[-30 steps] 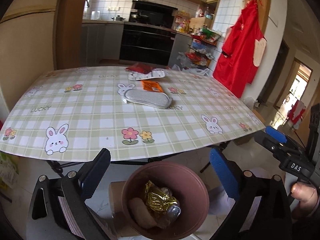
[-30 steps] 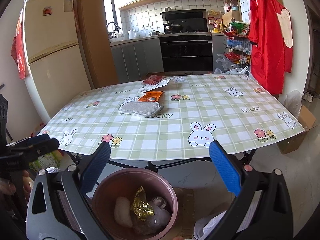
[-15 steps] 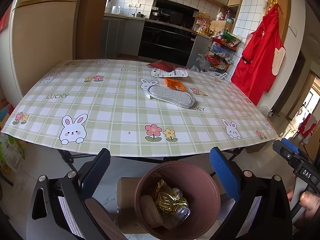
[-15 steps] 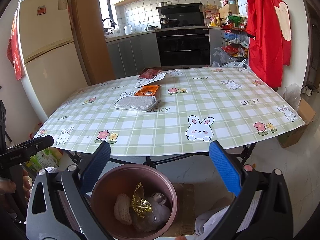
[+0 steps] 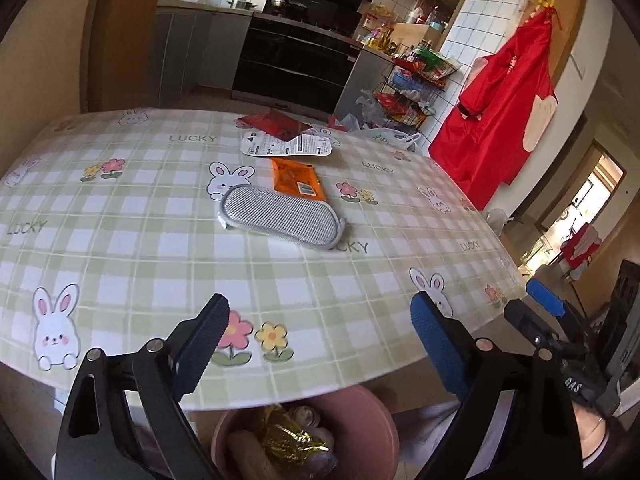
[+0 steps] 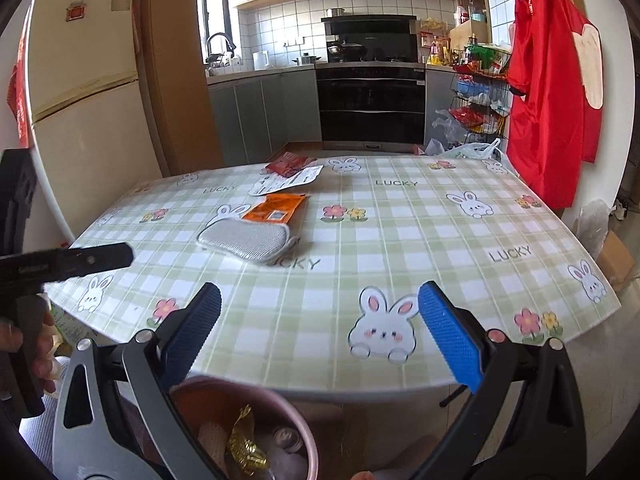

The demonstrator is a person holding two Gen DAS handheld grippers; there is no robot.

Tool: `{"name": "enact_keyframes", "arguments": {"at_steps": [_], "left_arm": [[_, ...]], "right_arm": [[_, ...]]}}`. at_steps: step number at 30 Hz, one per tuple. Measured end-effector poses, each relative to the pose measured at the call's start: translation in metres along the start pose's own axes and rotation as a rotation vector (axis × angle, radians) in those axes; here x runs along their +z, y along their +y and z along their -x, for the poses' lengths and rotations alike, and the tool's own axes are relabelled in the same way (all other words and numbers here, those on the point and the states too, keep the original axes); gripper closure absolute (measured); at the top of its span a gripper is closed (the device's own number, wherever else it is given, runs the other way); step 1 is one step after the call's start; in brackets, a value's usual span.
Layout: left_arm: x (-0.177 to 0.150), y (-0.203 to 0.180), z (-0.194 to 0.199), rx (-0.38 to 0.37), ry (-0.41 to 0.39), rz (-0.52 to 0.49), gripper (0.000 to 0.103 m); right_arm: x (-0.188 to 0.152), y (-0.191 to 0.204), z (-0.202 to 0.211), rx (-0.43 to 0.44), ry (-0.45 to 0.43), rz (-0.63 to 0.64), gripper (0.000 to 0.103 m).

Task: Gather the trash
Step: 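Reach the left gripper to the grey mesh insole and grasp it, then lift the grey insole with the left gripper while the right grasps the orange packet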

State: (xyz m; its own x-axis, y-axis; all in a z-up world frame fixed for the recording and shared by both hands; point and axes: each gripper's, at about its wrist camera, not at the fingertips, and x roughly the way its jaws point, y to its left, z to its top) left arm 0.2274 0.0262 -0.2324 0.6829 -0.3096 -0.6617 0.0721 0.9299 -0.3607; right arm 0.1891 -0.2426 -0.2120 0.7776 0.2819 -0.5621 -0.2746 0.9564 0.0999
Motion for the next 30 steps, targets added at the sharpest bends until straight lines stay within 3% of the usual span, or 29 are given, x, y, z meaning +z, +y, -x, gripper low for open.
{"name": "enact_keyframes", "arguments": {"at_steps": [5,7,16,30], "left_arm": [[0.035,0.023,-0.064,-0.026,0.048,0.222,0.042],[0.041,0.032,-0.084,-0.033,0.059,0.280,0.046],[0.036,0.053,-0.134,0.034,0.080,0.409,0.053],[0.039,0.080,-0.156,0.007,0.005,0.544,0.059]], "right_arm": [[0.015,-0.025,-0.029,-0.018,0.005,-0.031,0.006],[0.019,-0.036,-0.040,-0.036,0.014,-0.039,0.006],[0.025,-0.064,-0.072,-0.076,0.049,-0.063,0.006],[0.028,-0.059,-0.089,-0.085,0.073,-0.010,0.006]]}}
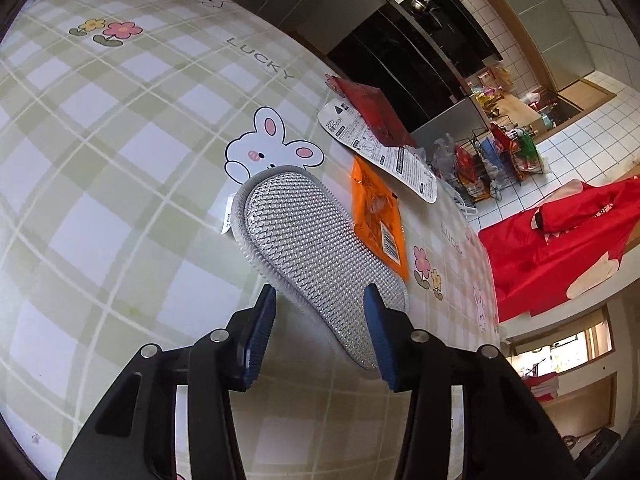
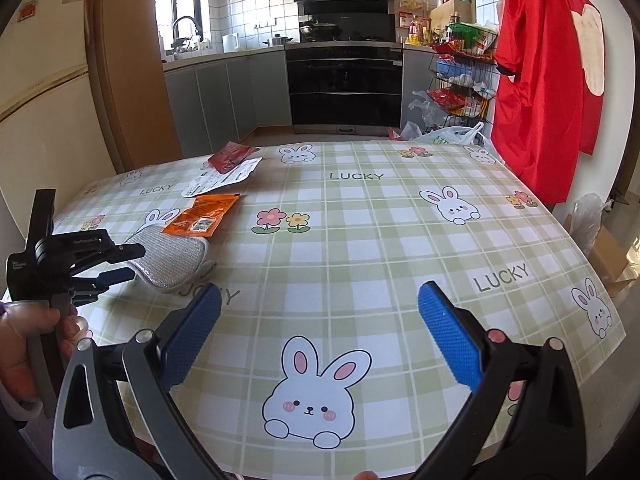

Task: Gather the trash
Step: 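Lift the grey insole with the left gripper while the right grasps the orange packet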

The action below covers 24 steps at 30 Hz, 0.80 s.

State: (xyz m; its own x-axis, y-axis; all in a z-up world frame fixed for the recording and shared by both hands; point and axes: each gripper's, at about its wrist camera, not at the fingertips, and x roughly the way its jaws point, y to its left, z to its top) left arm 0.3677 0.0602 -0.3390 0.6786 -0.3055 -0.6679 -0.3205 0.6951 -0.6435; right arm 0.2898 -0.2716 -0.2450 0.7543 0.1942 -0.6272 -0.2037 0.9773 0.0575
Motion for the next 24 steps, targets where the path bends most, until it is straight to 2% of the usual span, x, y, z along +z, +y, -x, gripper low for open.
{"name": "enact_keyframes", "arguments": {"at_steps": [5,6,7,10,12,16,21,24], "left_arm": [[0.000,-0.005,-0.006,-0.006,-0.034,-0.010,0.061],[0.001,-0.006,-0.007,0.001,-0.035,-0.014,0.063],[0.002,-0.006,-0.009,0.017,-0.033,-0.019,0.074],[0.005,-0.004,-0.010,0.001,-0.032,-0.022,0.081],[0.005,-0.005,-0.003,-0.048,-0.046,-0.054,0.086],[0.001,-0.007,0.027,-0.101,-0.070,-0.165,0.089],[0.006,0.011,0.072,-0.100,-0.108,-0.200,0.091],[0.004,0.021,0.104,-0.093,-0.155,-0.263,0.091]], "right_arm": [[0.004,0.009,-0.007,0.005,0.018,0.034,0.006],[0.006,0.010,-0.008,0.008,0.020,0.039,0.006],[0.007,0.012,-0.009,0.011,0.022,0.043,0.006],[0.013,0.017,-0.013,0.020,0.027,0.055,0.006],[0.017,0.021,-0.017,0.033,0.032,0.061,0.006],[0.029,0.032,-0.034,0.074,0.053,0.068,0.006],[0.051,0.059,-0.069,0.157,0.085,0.105,0.006],[0.058,0.083,-0.093,0.194,0.129,0.164,0.006]]}}
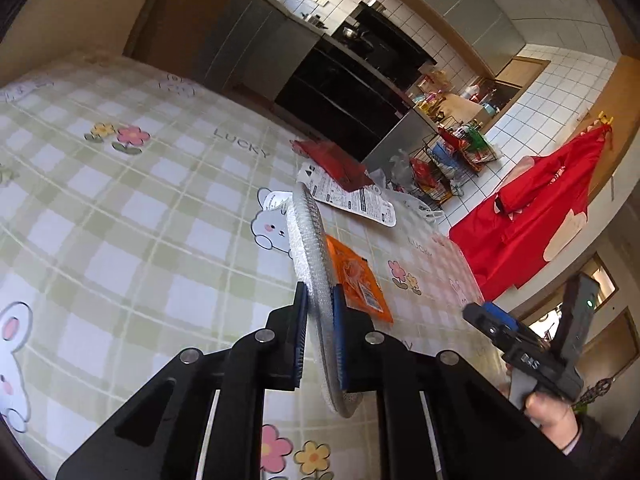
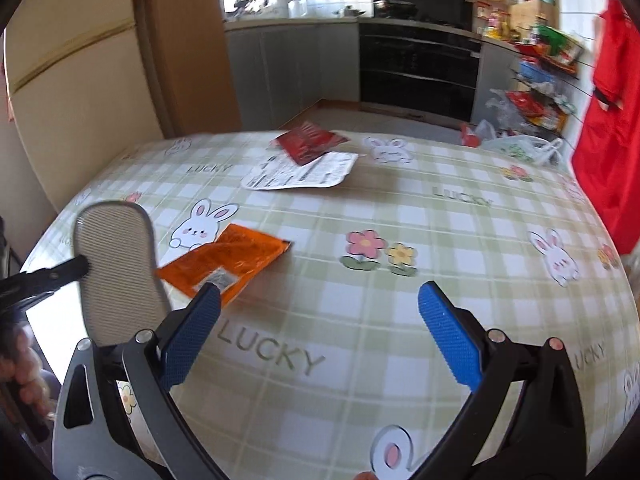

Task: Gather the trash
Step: 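Lift the grey insole with the left gripper while the right grasps the orange packet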

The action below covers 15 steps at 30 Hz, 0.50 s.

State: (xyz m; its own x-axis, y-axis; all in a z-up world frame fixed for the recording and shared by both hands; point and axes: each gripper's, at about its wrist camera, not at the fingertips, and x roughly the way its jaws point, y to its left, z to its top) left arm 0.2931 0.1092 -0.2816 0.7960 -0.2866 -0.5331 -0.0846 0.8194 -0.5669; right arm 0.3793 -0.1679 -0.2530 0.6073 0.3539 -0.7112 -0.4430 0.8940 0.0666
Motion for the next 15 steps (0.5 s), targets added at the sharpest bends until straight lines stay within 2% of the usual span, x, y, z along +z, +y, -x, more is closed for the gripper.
{"name": "enact_keyframes", "arguments": {"at_steps": [5,9,12,15], "left_arm": [[-0.005,0.012,0.030,0.036,-0.014,-0.042,0.091],[-0.014,0.023,0.033,0.032,0.021,0.015,0.091],[-0.021,0.024,0.035,0.025,0.023,0.019,0.091],[-0.024,0.028,0.037,0.013,0.027,0.037,0.091]], "right_arm": [[0.011,0.036,-0.046,0.089,0.111,-0.015,0.006],[0.012,0.071,-0.075,0.150,0.191,-0.082,0.006],[0.014,0.096,-0.091,0.152,0.231,-0.115,0.006],[0.013,0.110,-0.106,0.091,0.273,-0.132,0.006]]}}
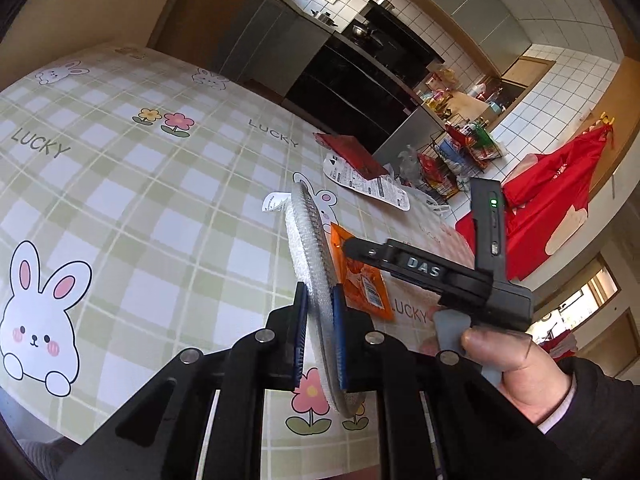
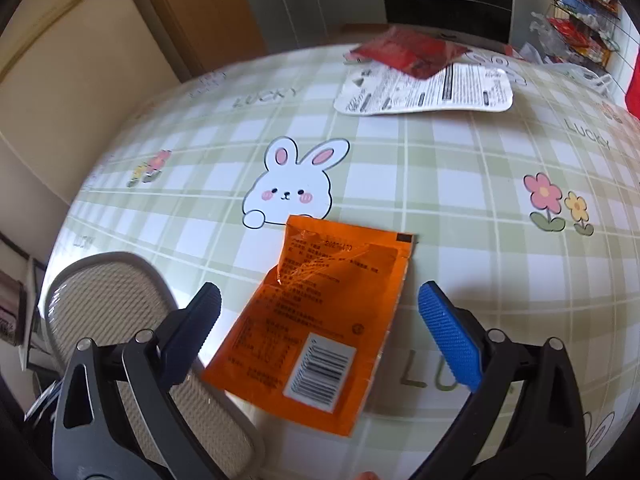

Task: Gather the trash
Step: 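Lift the grey insole with the left gripper while the right grasps the orange packet, then carry the orange packet over the bin with the right gripper and release it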

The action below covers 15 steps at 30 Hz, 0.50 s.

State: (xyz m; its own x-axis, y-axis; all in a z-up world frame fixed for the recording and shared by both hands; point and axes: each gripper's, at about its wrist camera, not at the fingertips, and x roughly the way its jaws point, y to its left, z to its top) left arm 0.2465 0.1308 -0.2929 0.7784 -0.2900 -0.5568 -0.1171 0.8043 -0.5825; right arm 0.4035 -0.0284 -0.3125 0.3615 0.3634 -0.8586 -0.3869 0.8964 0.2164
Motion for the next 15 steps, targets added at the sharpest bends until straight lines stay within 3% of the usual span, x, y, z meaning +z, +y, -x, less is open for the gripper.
{"name": "enact_keyframes", "arguments": {"at_steps": [8,11,15], "left_arm": [[-0.001,0.009,0.013,0.005,-0.020,0.014,0.091],[0.000,0.013,0.018,0.020,-0.035,0.019,0.091],[0.000,0.018,0.025,0.041,-0.053,0.027,0.091]], "right_arm": [[-0.007,0.005,-0.013,-0.149,0.047,0.064,0.009],[-0.012,0.001,-0.007,-0.161,0.030,0.112,0.021],[-0.017,-0.013,0.002,-0.159,0.034,0.110,0.022]]}}
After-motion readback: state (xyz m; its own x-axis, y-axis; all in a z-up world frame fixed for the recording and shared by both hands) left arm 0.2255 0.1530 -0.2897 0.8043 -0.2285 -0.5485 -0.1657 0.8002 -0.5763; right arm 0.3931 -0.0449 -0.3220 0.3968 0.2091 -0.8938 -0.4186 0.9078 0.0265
